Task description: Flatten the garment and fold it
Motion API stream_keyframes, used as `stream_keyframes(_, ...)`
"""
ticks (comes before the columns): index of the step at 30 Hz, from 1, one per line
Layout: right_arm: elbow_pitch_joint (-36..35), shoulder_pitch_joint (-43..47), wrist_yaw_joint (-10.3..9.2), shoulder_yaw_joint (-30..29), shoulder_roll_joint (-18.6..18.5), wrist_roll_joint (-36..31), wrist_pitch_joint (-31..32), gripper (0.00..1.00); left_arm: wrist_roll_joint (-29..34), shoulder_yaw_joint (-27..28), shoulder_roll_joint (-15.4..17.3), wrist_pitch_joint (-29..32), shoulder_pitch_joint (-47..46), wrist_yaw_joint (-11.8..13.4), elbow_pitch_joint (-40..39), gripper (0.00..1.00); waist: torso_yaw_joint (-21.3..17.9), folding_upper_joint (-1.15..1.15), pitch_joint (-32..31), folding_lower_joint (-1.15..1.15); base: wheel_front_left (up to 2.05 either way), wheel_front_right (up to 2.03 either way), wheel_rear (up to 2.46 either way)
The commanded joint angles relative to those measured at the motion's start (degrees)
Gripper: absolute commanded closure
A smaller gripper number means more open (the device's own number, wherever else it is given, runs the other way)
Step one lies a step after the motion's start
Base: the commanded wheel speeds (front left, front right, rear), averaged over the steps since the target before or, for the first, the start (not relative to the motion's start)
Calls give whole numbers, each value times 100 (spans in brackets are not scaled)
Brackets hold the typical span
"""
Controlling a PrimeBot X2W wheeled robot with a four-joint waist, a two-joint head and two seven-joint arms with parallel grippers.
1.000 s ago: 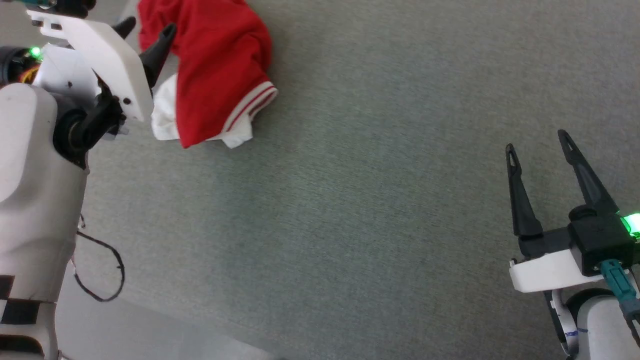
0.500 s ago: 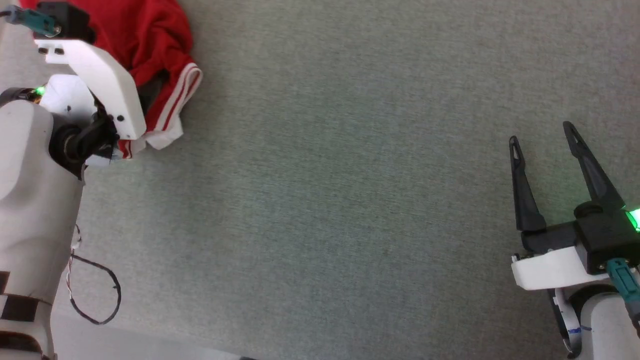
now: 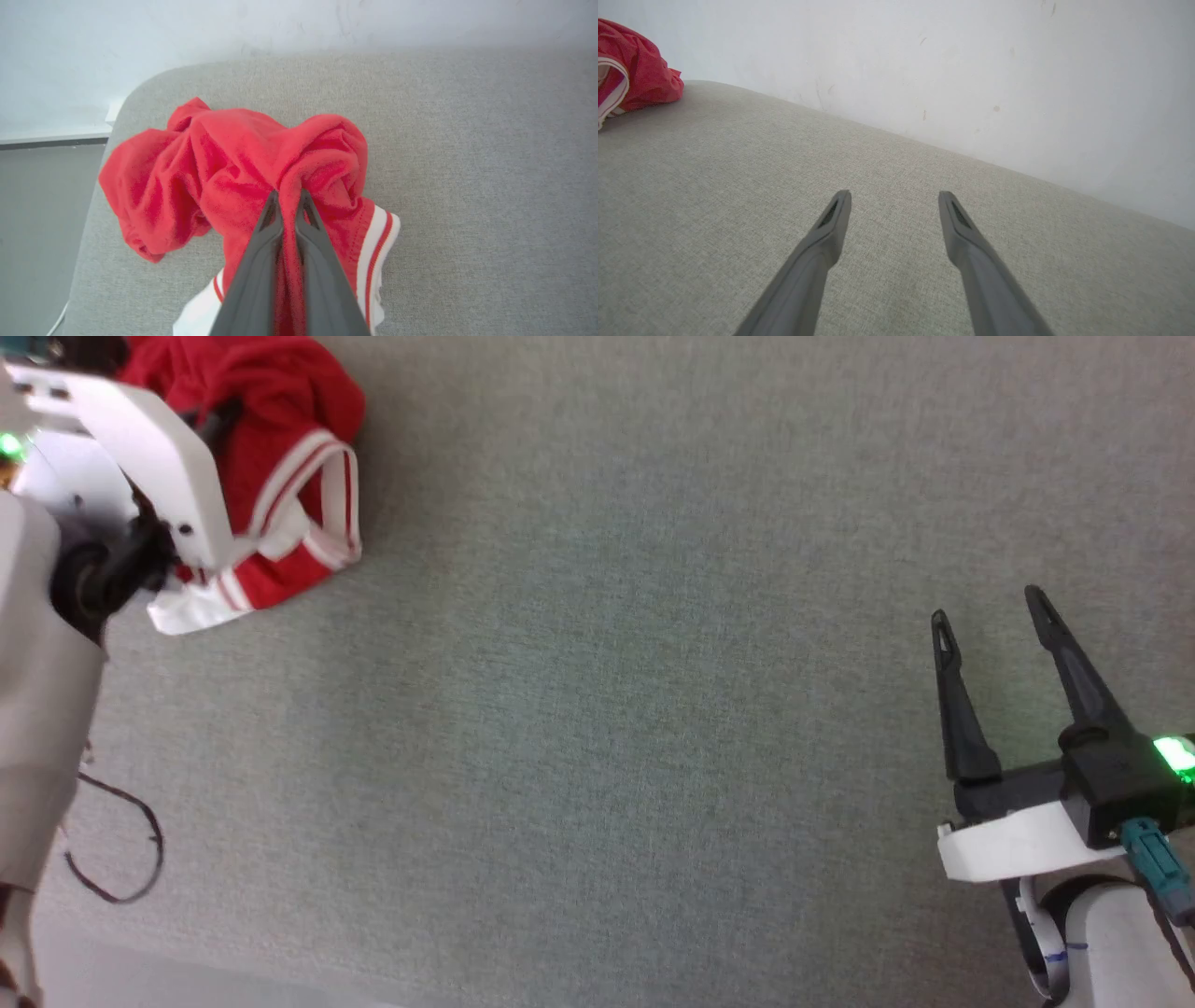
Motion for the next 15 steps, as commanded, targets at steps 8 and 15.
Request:
stream_keyframes(8,475,278,-12,-72,-4,487,-290,0,316,-315,273,-347,-559,-37,-668,100,-166,0,-1316,0,0,0,0)
stream_keyframes(15,715,549,-12,-222,-4,785,-418,0,448,-437,169,-233,-1138,-34,-1234,100,-386,0,-1886,0,0,0,0)
